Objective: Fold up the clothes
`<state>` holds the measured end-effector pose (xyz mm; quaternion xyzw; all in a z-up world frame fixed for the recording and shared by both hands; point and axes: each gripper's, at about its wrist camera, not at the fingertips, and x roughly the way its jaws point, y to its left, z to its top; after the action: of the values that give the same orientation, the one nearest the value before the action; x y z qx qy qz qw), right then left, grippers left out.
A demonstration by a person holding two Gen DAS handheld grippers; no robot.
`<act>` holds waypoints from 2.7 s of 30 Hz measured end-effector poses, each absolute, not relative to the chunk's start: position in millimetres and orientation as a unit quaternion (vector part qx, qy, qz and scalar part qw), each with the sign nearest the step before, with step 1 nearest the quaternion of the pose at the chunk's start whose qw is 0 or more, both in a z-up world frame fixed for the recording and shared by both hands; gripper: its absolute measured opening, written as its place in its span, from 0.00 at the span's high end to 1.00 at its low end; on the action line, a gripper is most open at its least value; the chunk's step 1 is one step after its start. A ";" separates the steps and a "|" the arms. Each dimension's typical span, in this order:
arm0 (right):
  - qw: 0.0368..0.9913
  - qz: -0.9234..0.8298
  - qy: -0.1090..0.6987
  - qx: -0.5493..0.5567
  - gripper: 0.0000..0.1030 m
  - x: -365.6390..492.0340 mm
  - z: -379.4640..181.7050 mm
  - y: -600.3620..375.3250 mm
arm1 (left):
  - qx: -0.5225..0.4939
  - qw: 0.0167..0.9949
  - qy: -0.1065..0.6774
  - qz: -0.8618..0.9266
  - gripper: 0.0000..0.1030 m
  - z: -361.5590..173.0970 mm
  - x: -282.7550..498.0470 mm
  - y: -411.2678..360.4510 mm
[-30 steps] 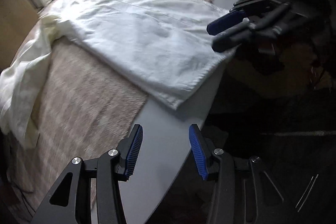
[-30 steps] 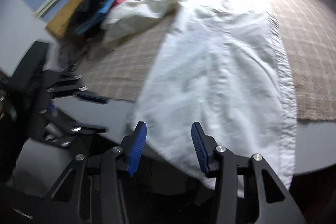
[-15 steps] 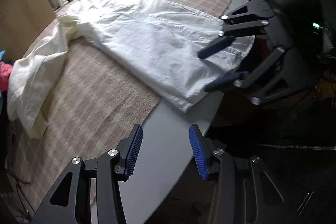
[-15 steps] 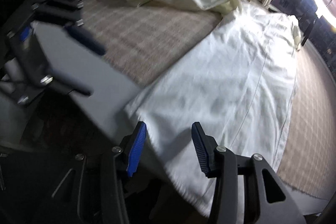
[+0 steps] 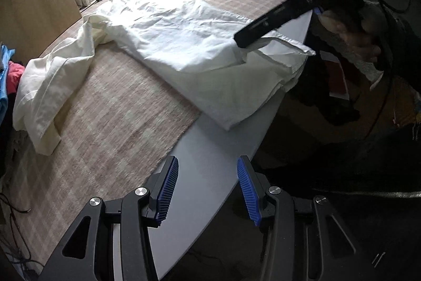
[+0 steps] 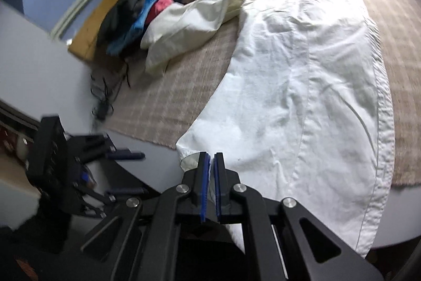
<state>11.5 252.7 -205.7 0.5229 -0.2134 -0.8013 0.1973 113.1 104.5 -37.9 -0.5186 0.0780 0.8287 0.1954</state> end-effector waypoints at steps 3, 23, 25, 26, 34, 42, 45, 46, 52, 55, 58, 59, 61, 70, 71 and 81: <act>0.193 -0.803 -0.218 0.520 0.95 18.3 -200.2 254.0 | -0.510 0.206 0.040 0.834 0.55 -34.1 95.8 112.3; 0.054 -0.801 -0.094 0.589 0.85 53.4 -242.9 268.9 | -0.527 0.211 0.080 0.819 0.53 -58.9 23.4 142.6; 0.048 -0.783 -0.094 0.612 0.83 61.1 -241.3 270.6 | -0.551 0.199 0.097 0.804 0.53 -74.2 22.8 142.6; 0.049 -0.781 -0.097 0.615 0.83 66.7 -233.0 271.3 | -0.558 0.191 0.104 0.801 0.53 -77.3 25.9 138.2; 0.078 -0.842 -0.038 0.532 0.49 71.0 -54.5 281.2 | -0.526 0.088 0.058 0.844 0.52 -27.5 59.9 30.2; 0.110 -0.891 0.113 0.426 0.46 -53.7 57.4 258.9 | -0.476 -0.090 -0.050 0.873 0.49 0.2 51.9 -86.1; 0.144 -0.886 0.111 0.426 0.46 -119.0 25.2 251.0 | -0.463 -0.130 -0.089 0.872 0.48 -0.9 43.7 -109.9; 0.151 -0.882 0.108 0.433 0.48 -140.3 8.4 250.9 | -0.462 -0.144 -0.092 0.870 0.48 -3.1 39.6 -112.5; 0.159 -0.849 0.058 0.500 0.64 -256.8 -127.8 262.0 | -0.478 -0.206 -0.088 0.849 0.47 -20.7 5.6 -116.3; 0.170 -0.832 0.012 0.528 0.64 -295.7 -184.6 270.7 | -0.490 -0.225 -0.089 0.837 0.46 -28.5 -13.6 -118.4; 0.208 -0.818 -0.019 0.536 0.64 -305.5 -213.6 265.4 | -0.496 -0.234 -0.089 0.831 0.48 -34.3 -28.6 -121.1; 0.219 -0.815 -0.016 0.536 0.64 -305.9 -219.9 261.4 | -0.493 -0.235 -0.087 0.833 0.53 -34.0 -30.2 -121.0; 0.230 -0.812 0.005 0.536 0.64 -304.1 -230.5 252.6 | -0.488 -0.235 -0.096 0.835 0.89 -31.3 -28.9 -122.5; 0.222 -0.812 0.036 0.539 0.64 -302.3 -235.3 248.3 | -0.430 -0.147 -0.139 0.880 0.93 19.0 -0.5 -78.1; 0.212 -0.813 0.044 0.541 0.63 -302.7 -235.8 248.7 | -0.445 -0.134 -0.139 0.875 0.93 11.5 1.5 -69.1; 0.181 -0.805 0.073 0.560 0.62 -305.0 -233.8 244.6 | -0.496 -0.145 -0.117 0.848 0.52 -25.4 28.3 -64.8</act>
<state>-305.0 244.6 -233.8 0.5601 0.0731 -0.8050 0.1814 28.3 -64.8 -25.4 -0.4959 -0.1168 0.8482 -0.1445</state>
